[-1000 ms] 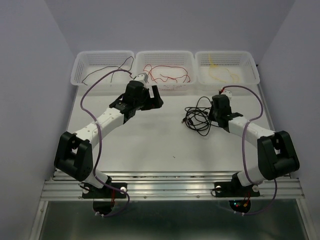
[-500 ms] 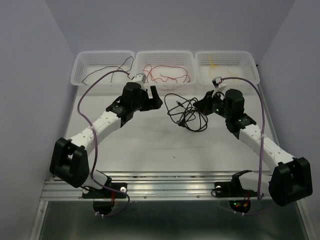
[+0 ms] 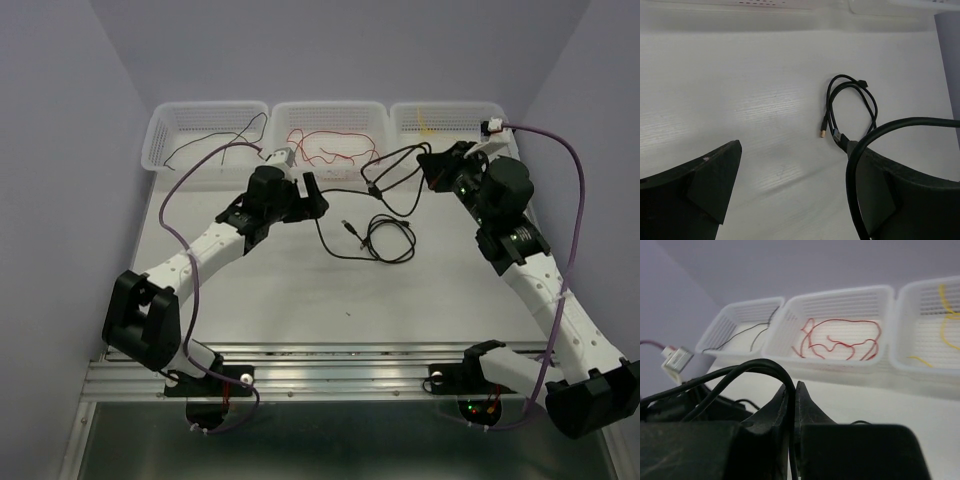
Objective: Untangle the cables
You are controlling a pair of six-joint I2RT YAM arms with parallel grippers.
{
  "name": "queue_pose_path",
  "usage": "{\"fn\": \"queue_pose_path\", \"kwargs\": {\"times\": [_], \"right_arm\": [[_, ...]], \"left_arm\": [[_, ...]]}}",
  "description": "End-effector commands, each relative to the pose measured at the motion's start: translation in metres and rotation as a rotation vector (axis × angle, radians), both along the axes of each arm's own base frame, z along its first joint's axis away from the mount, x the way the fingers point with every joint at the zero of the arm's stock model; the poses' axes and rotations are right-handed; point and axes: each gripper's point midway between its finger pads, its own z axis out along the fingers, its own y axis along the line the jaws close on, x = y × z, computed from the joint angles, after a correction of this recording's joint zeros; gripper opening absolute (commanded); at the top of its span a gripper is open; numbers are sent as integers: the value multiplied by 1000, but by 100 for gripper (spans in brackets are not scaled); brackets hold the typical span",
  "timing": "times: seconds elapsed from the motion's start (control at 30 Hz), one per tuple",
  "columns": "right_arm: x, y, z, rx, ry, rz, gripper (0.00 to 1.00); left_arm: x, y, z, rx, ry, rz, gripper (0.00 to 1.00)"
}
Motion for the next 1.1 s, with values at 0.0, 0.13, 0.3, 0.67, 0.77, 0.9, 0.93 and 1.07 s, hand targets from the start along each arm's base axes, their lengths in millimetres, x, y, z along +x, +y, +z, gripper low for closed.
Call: {"fn": "queue_pose_path", "kwargs": {"times": [0.0,0.13,0.3,0.67,0.77,0.9,0.93,1.07], "right_arm": [[15,-68,12,25,25,-402,1],[15,-103,25,4,5,-590,1],[12,-141,44,-28,-24,-780,1],[9,-213,88,-119,-68,-1067,1],[18,-209,67,-157,-30,-1044,1],[35,-213,40,-199,33,-1071,1],[42,-217,33,-211,52,-1081,1],[53,-213,25,-207,66,-1046,1]], "left_arm": [[8,-33,-2,-38,-6,-79,99],[11,-81,-25,29,28,-171,99],[23,-132,-42,109,68,-251,99],[24,-158,-59,87,93,-323,99],[7,-170,-43,18,65,-424,99],[-16,-177,-18,15,-7,-491,99],[-20,-174,-1,-3,-40,-494,99],[-30,-159,23,-26,-89,-466,99]]}}
